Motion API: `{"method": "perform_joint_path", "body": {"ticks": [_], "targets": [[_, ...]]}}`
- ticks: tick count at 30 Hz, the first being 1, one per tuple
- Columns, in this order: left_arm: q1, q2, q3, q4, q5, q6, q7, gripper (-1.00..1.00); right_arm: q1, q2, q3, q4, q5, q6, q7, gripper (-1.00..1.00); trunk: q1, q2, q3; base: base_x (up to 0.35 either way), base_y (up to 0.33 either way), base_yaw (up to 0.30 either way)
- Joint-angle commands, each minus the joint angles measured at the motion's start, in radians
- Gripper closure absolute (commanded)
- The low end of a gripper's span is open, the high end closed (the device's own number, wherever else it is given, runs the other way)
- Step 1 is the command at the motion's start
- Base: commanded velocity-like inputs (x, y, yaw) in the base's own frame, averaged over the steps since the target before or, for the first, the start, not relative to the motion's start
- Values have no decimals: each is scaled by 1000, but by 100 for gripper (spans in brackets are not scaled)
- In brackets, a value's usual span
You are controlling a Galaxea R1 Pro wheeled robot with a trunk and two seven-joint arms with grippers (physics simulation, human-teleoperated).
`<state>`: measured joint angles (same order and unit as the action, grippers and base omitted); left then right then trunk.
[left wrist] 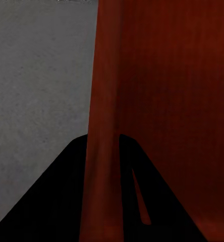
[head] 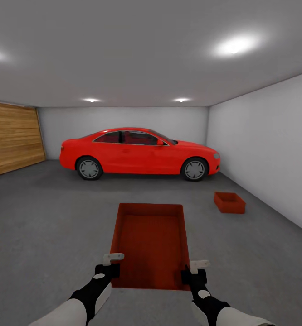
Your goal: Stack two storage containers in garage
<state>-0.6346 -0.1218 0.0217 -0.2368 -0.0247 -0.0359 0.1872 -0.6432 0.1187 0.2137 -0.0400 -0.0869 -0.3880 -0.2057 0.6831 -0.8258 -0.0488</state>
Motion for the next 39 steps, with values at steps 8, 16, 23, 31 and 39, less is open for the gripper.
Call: {"method": "perform_joint_path", "body": {"ticks": [8, 16, 23, 31, 39], "targets": [[-1, -1, 15, 1, -3, -2, 8, 100, -1, 1, -7, 2, -25, -8, -6, 100, 1, -1, -2, 321, 0, 0], [-1, -1, 15, 1, -3, -2, 8, 100, -1, 1, -7, 2, -25, -8, -6, 100, 1, -1, -2, 321, 0, 0], [-1, -1, 15, 1, -3, -2, 8, 100, -1, 1, -7, 2, -25, -8, -6, 100, 1, -1, -2, 321, 0, 0], [-1, -1, 15, 1, -3, -2, 8, 100, -1, 1, -7, 2, -25, -8, -6, 100, 1, -1, -2, 321, 0, 0], [-2, -1, 15, 1, -3, -2, 8, 100, -1, 1, -7, 2, -25, -8, -6, 100, 1, -1, -2, 321, 0, 0]]}}
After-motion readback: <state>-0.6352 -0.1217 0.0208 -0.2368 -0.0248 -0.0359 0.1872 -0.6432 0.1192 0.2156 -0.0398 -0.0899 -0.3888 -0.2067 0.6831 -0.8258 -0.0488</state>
